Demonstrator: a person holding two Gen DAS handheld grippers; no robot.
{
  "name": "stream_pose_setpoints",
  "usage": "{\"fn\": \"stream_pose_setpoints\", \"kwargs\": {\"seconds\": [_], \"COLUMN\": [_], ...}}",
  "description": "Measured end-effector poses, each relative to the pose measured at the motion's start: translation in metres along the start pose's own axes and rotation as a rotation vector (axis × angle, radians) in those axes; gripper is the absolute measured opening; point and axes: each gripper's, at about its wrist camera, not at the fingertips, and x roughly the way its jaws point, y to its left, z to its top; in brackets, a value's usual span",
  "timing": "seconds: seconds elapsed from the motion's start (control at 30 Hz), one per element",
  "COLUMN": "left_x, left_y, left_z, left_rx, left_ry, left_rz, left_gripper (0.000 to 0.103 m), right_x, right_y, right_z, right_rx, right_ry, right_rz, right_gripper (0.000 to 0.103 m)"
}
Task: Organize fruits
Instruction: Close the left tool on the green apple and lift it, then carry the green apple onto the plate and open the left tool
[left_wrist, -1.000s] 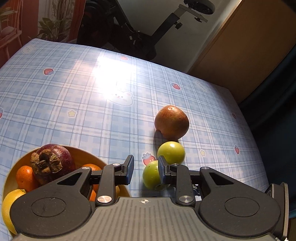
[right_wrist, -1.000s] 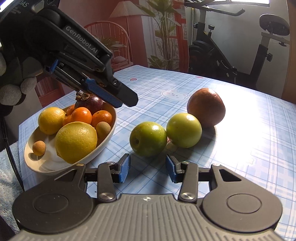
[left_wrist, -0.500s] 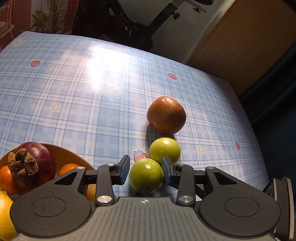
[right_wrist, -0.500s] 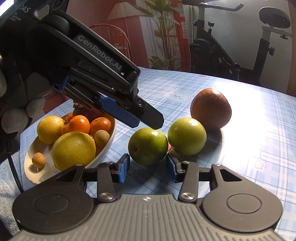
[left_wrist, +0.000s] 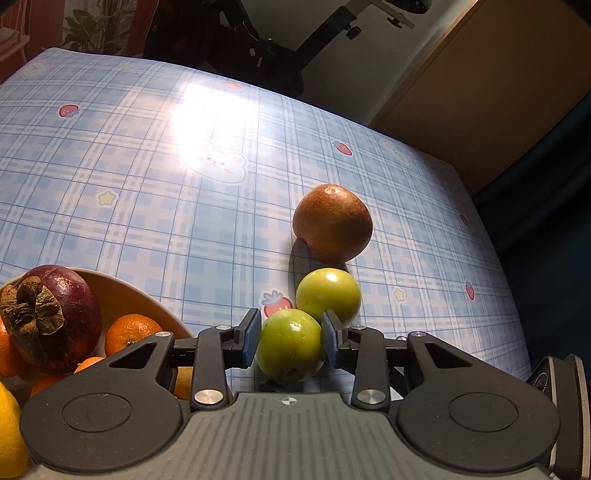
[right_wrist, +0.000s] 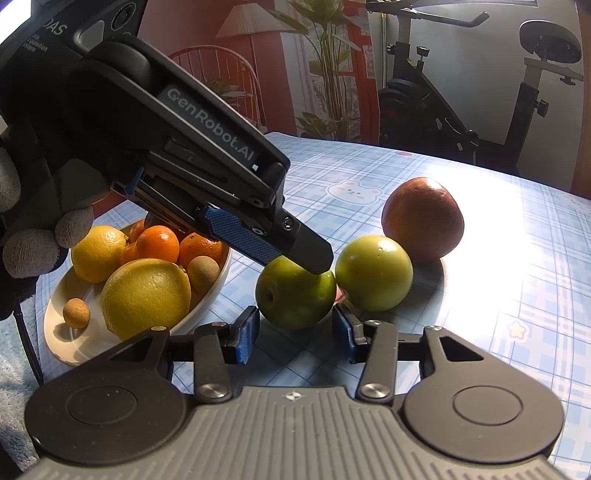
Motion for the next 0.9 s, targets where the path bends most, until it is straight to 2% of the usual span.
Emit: {"fn": "stream_pose_setpoints", "kwargs": {"seconds": [0.47, 0.67, 0.9], "left_x": [-0.006, -0.008, -0.012], "left_y": [-0.005, 0.001, -0.002], "left_z": [-0.013, -0.015, -0.018], "left_rx": [0.018, -0.019, -0.012], "left_ry": [-0.037, -0.047, -0.06], "left_rz": [0.011, 0.0, 0.01], "left_gripper": [0.037, 0.037, 0.037], "right_x": [-0.002, -0.003, -0.006], "right_y": [-0.001, -0.001, 0.0], "right_z": [0.0, -0.001, -0.002], "right_rx": [-0.002, -0.016, -0.028], "right_ry": [-0.005, -0.008, -0.023], "right_rz": [0.014, 0.029, 0.04], "right_gripper": [0.048, 0.047, 0.047]}}
